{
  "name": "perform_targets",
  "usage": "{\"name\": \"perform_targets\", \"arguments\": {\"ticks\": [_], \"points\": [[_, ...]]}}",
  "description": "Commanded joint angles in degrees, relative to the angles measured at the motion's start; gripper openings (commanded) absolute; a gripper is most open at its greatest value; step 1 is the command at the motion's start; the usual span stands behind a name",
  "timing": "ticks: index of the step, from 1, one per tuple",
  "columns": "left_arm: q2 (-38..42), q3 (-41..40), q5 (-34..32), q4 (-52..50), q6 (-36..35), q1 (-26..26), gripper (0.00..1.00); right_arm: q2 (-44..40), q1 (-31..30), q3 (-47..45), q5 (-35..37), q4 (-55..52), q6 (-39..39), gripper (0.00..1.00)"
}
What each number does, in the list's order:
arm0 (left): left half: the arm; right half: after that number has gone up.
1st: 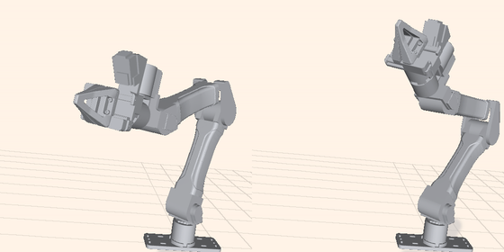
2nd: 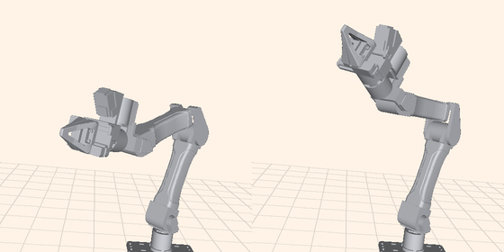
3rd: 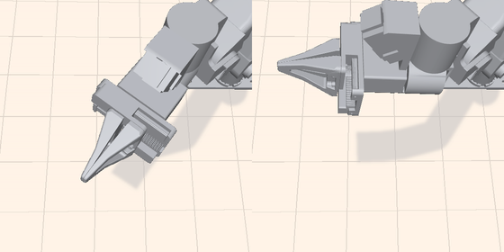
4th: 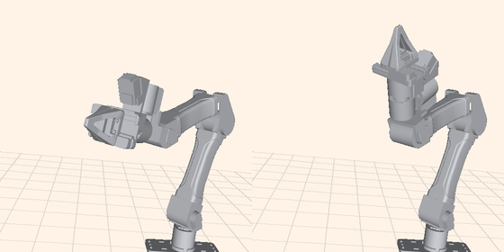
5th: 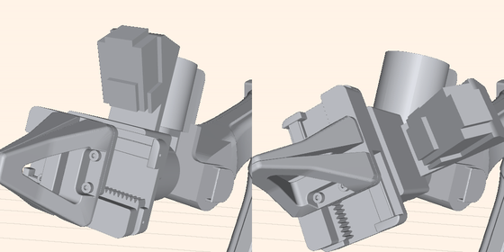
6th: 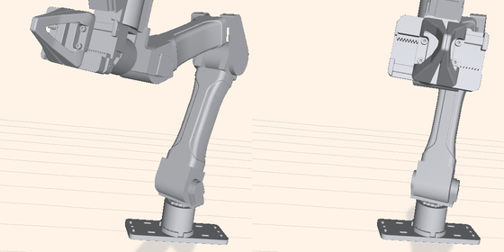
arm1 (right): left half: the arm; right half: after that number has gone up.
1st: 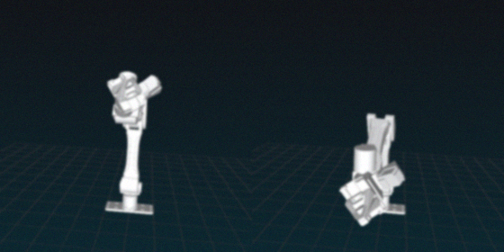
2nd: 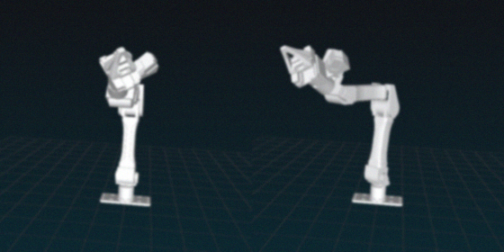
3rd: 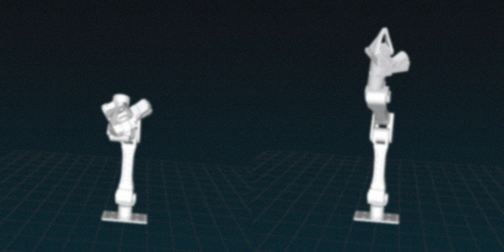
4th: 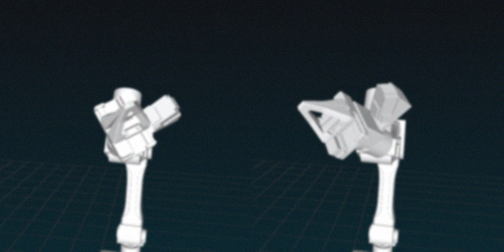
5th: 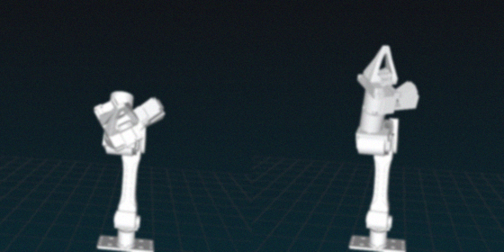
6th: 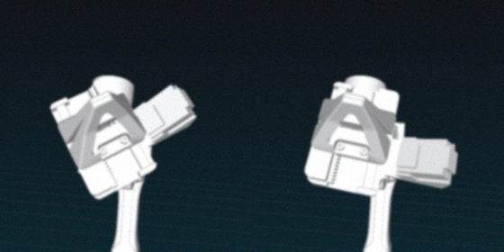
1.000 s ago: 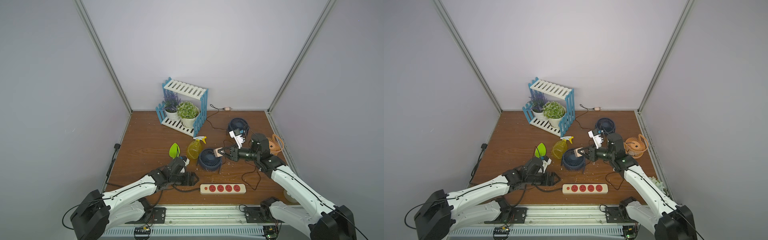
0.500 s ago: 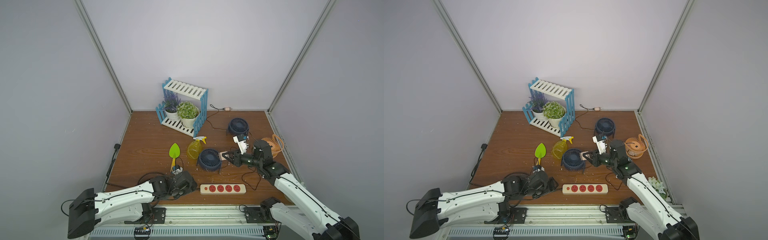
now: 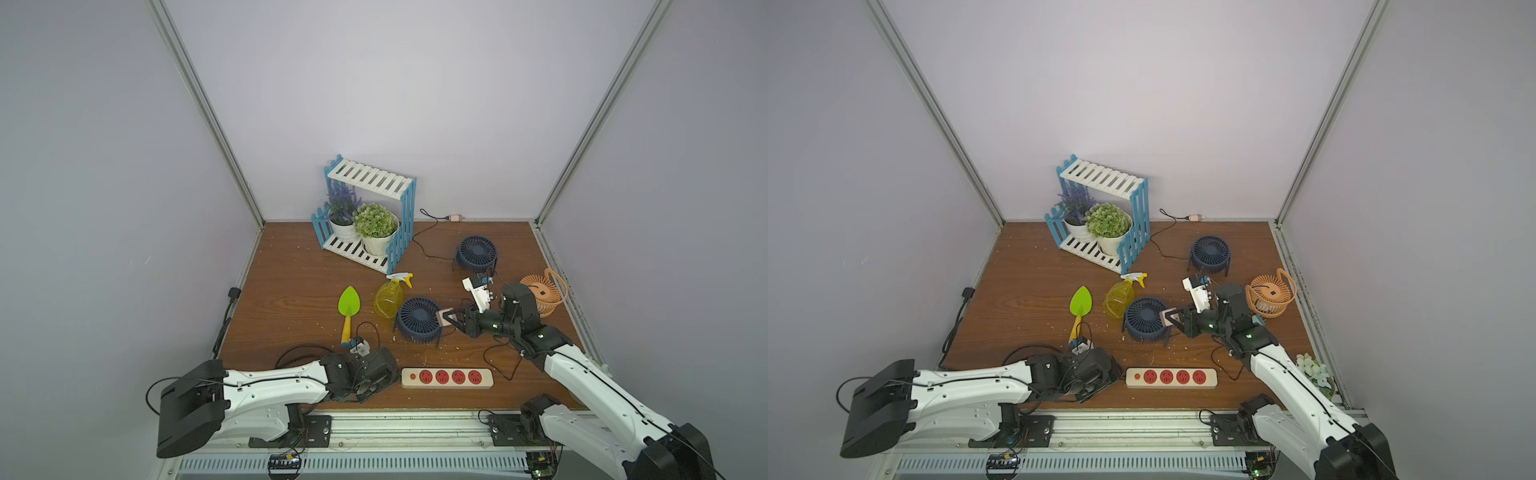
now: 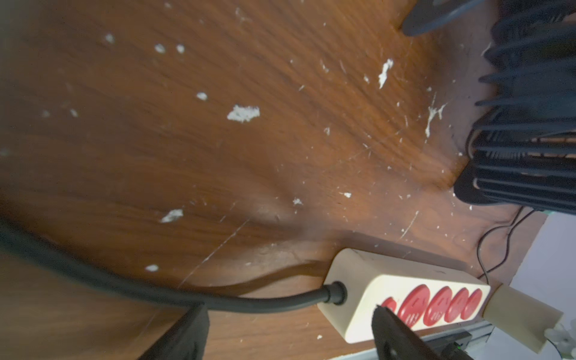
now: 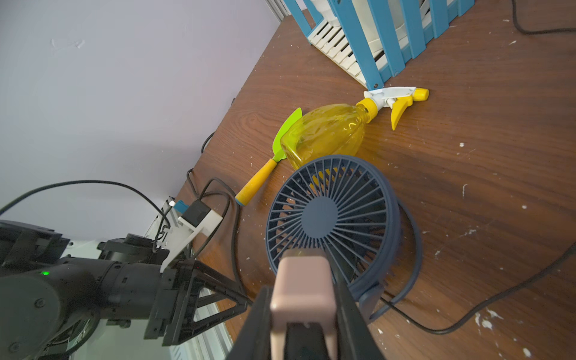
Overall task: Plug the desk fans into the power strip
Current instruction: Adjust the socket at the center of the board.
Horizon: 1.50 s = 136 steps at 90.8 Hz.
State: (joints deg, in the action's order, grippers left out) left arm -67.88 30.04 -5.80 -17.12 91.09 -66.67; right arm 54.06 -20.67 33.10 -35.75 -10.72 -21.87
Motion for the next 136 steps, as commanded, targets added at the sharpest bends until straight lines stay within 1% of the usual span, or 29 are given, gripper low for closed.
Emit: {"name": "perform_targets", "arguments": {"ticks": [1,5,13,18,24,33,39,50,57,68,76,86,97,105,111,121,131,136], "points": [[-2.9,-1.7,-1.9,7.0,0.9,1.7,0.83,0.3,-0.3,1.2,-0.2,3.0,0.0,0.0],[-3.8,-0.7,-1.4,6.6,0.2,1.8,0.82,0.4,-0.3,1.1,-0.3,3.6,-0.4,0.0],[-4.6,2.9,-0.8,0.5,-1.7,1.7,0.84,0.4,-0.3,0.8,0.0,3.3,-0.3,0.0],[-3.8,4.1,-1.5,-2.2,-2.3,1.7,0.86,0.2,-0.3,0.5,0.3,2.8,0.0,0.0],[-2.5,3.4,-2.3,-2.7,-2.2,2.4,0.87,0.1,-0.3,-0.3,1.1,2.8,0.0,0.0],[-1.8,0.6,-0.9,-0.7,-1.7,4.7,0.86,1.0,-0.3,-0.8,1.7,2.8,-0.2,0.0],[-1.2,1.1,-0.9,-1.6,-1.8,5.0,0.85,2.0,-0.3,-0.5,1.6,2.7,-0.4,0.0],[0.9,6.0,0.5,-9.6,-3.3,4.9,0.85,3.2,-0.3,-0.4,2.2,4.1,-1.0,0.0],[3.5,7.4,0.8,-13.2,-1.9,4.1,0.84,5.1,-0.4,0.5,2.1,4.6,-0.9,0.0],[6.5,6.7,0.2,-17.0,0.7,2.8,0.84,8.0,-0.5,1.4,1.6,6.6,-1.3,0.0],[6.1,4.6,1.8,-14.5,2.6,2.6,0.83,9.1,-0.4,1.6,1.6,7.7,-1.4,0.0],[3.1,3.5,2.5,-10.2,3.6,1.3,0.84,9.5,-0.5,1.4,1.4,8.8,-1.6,0.0],[-0.2,2.2,4.8,-5.0,4.3,0.6,0.86,9.3,-0.7,1.1,0.8,9.0,-1.8,0.0],[-1.2,0.3,5.3,-2.0,5.1,0.6,0.87,8.9,-0.8,0.6,0.9,9.1,-1.6,0.0],[-1.7,-1.8,5.3,1.5,5.8,1.5,0.87,8.8,-0.8,0.4,0.9,9.1,-1.4,0.0],[-2.8,-1.8,2.2,2.0,4.6,3.4,0.85,8.6,-0.8,0.3,0.9,9.4,-1.6,0.0],[-3.3,0.0,-3.1,-0.2,1.9,5.4,0.81,8.5,-0.9,0.4,1.5,9.9,-1.8,0.0],[-3.7,-0.3,-5.7,0.2,1.6,6.5,0.76,8.3,-0.9,0.6,1.6,10.0,-1.8,0.0]]}}
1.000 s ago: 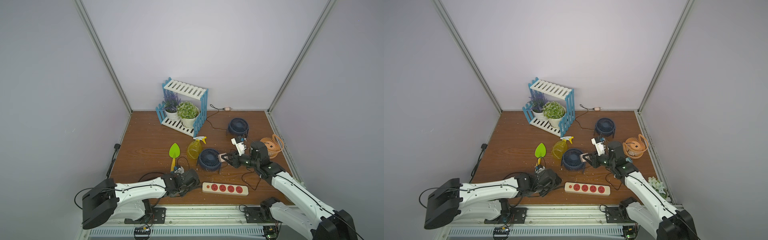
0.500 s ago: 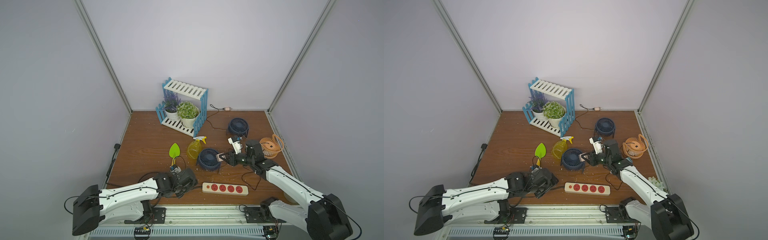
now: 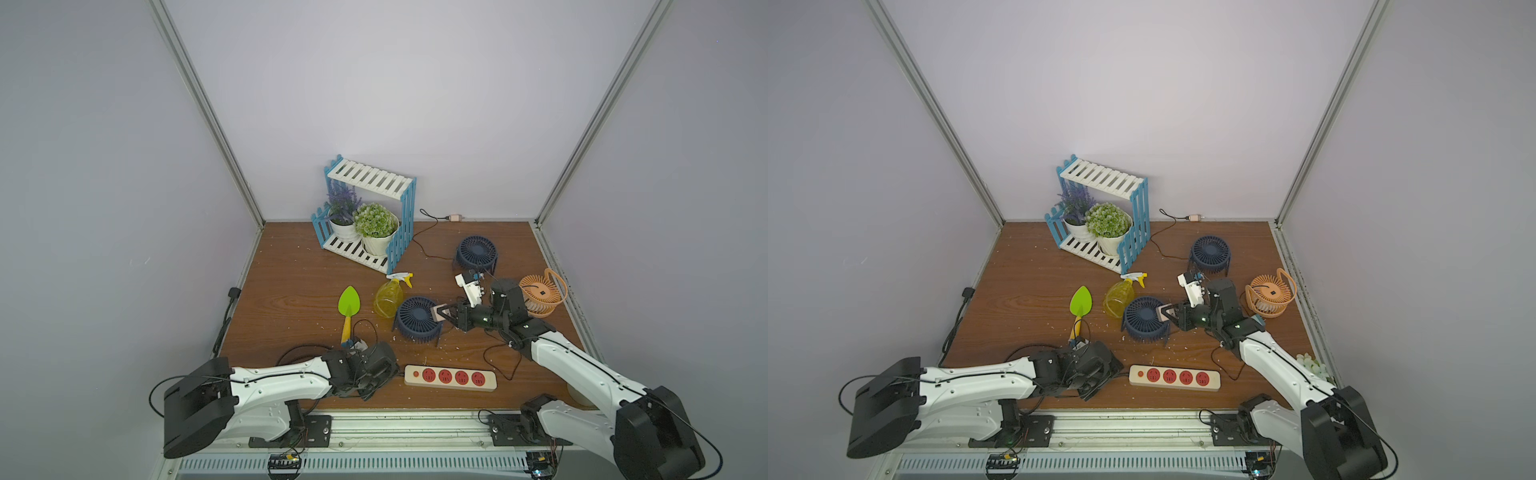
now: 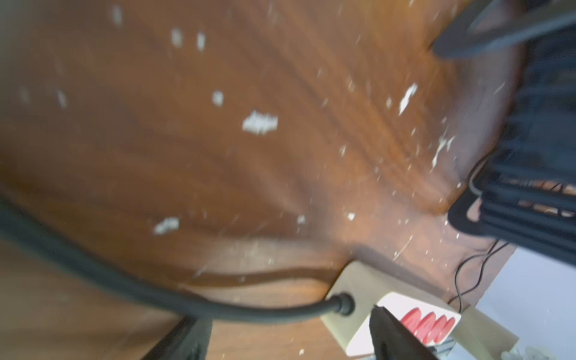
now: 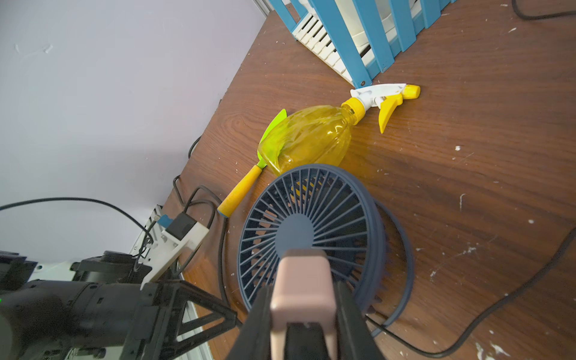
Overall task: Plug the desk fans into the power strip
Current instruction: Adjust the socket at the center of the board.
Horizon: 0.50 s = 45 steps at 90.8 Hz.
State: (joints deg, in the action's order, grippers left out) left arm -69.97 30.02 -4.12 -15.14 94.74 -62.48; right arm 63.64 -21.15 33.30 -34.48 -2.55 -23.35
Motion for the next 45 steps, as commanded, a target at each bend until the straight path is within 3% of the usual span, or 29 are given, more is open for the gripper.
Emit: {"name": "perform_targets", "arguments": {"ticks": [1,25,45], "points": [[-1.7,-0.4,-7.7,-1.5,-2.1,2.6,0.75,-1.2,-0.4,0.4,0.4,1.9,-0.3,0.0],[-7.8,0.6,-9.5,5.8,-9.4,12.3,0.49,-2.3,-1.0,1.2,-0.1,-3.0,3.1,0.0],[-16.2,4.9,-7.7,11.7,-15.4,16.8,0.31,-8.3,-2.9,-0.5,0.4,-5.4,3.2,0.01]]}}
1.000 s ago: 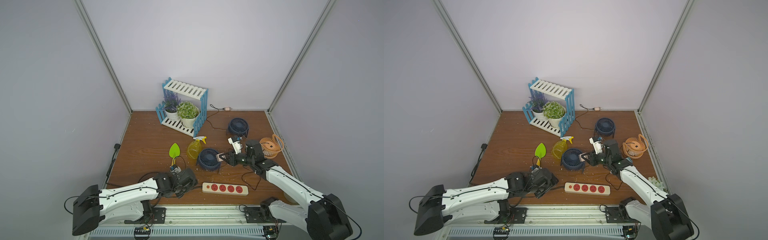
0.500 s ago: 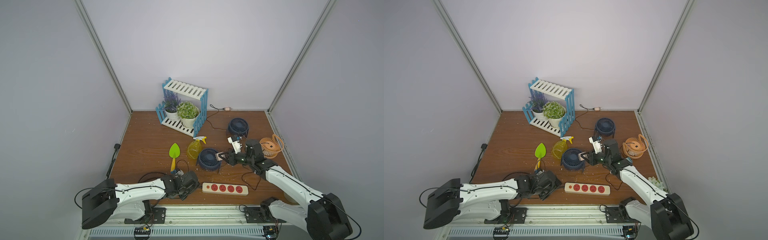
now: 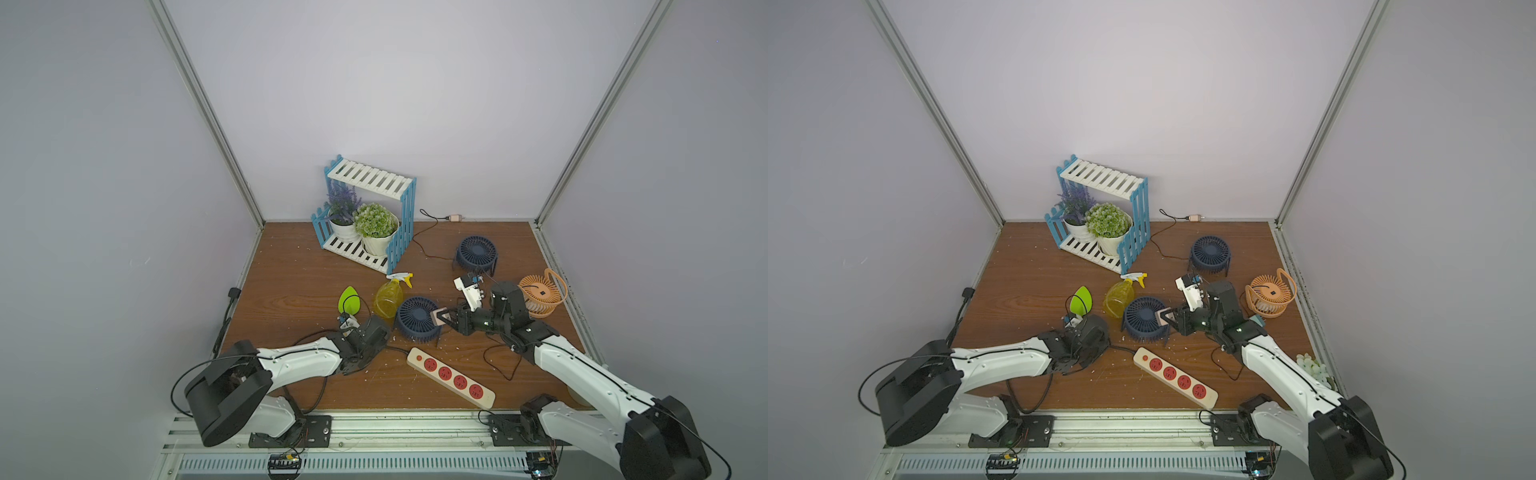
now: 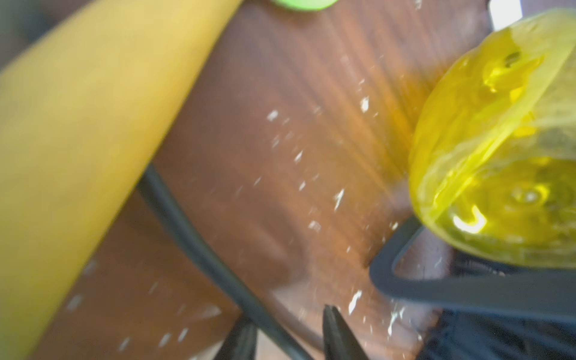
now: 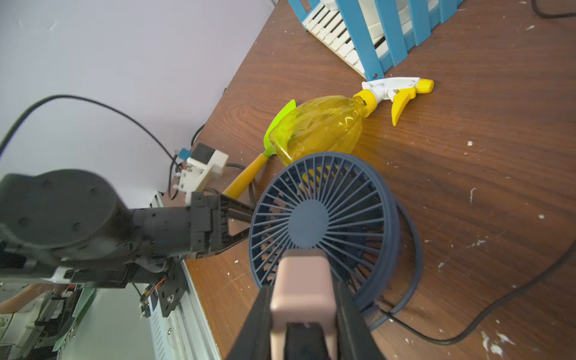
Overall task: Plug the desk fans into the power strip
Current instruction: Adjust the socket at the center of the board.
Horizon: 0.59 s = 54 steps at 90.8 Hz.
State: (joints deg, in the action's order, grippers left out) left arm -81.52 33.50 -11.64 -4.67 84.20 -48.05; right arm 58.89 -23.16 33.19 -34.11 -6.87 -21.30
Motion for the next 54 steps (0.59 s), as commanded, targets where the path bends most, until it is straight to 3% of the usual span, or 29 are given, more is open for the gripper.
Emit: {"name": "perform_targets", "arguments": {"ticks": [1,18,34,54], "points": [[-5.0,1.7,-0.1,1.4,-4.9,2.5,0.3,-3.8,-1.0,-0.4,0.0,-1.1,1.2,0.01],[-9.0,4.8,0.9,3.1,-10.6,5.5,0.14,-4.9,-5.9,2.2,2.4,-6.2,4.9,0.01],[-7.2,5.9,-1.1,1.4,-16.2,9.0,0.0,-4.1,-12.8,4.5,7.3,-10.2,8.9,0.01],[-2.5,6.1,-2.1,-2.9,-25.2,14.9,0.0,-1.9,-22.8,7.4,16.3,-13.4,12.4,0.01]]}}
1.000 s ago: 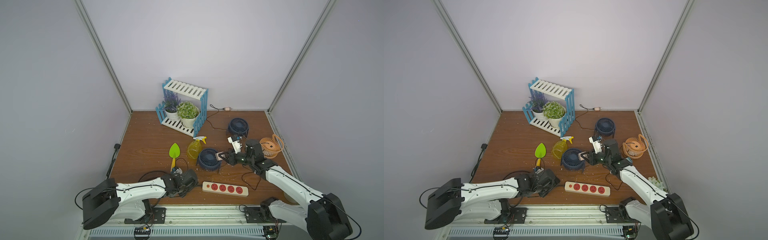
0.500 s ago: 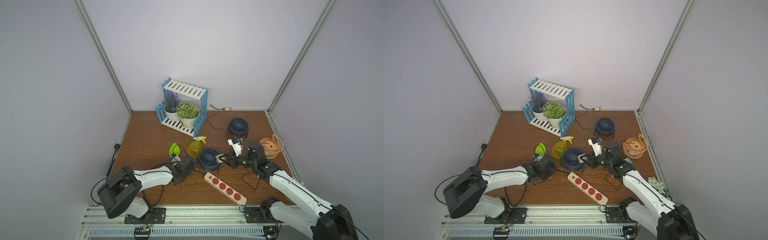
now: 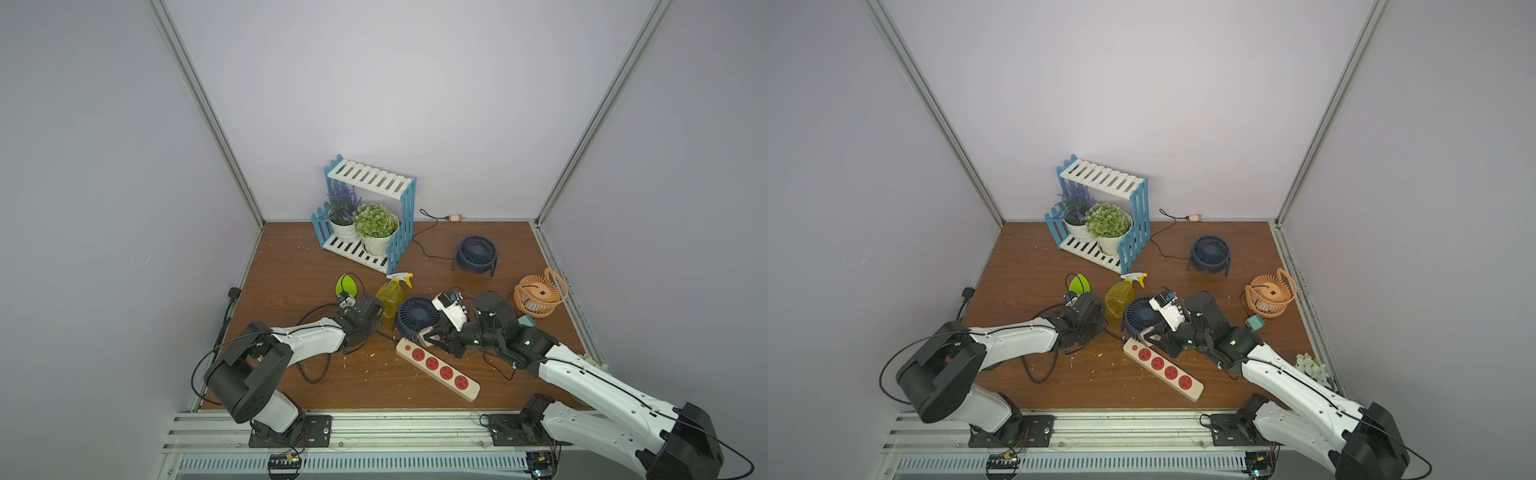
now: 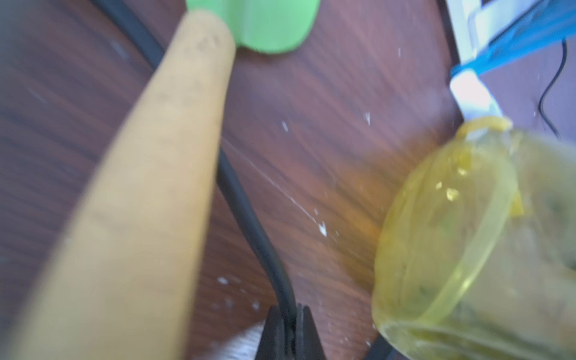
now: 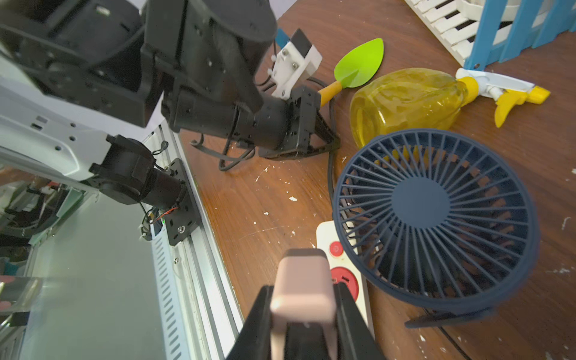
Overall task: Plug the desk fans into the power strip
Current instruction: Adjust the socket at the center of the board, then insert the plug into the socket.
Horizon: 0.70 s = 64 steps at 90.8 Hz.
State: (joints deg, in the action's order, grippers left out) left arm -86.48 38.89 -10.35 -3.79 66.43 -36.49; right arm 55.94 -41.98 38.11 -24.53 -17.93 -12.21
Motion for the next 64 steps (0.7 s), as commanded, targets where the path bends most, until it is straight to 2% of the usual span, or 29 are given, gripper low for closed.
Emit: {"name": "perform_targets", "arguments": {"ticks": [1,12,27,49,64], "points": [[2.6,0.7,-3.2,-3.9,-7.8,3.6,0.0,1.3,-4.4,2.7,6.9,-2.4,3.4,0.01],[3.6,0.7,-1.5,-3.6,-11.5,6.2,0.0,5.8,-9.1,5.2,13.4,-3.5,5.1,0.01],[2.2,1.4,1.1,-2.6,-13.7,7.5,0.0,14.8,-14.4,11.0,18.0,-5.2,8.8,0.0],[-1.1,2.7,3.6,-1.4,-14.6,9.2,0.0,23.8,-15.0,16.9,19.5,-9.0,11.5,0.0],[-2.3,3.0,4.3,-1.1,-14.9,9.5,0.0,27.0,-15.2,18.9,21.2,-10.9,13.4,0.0]]}}
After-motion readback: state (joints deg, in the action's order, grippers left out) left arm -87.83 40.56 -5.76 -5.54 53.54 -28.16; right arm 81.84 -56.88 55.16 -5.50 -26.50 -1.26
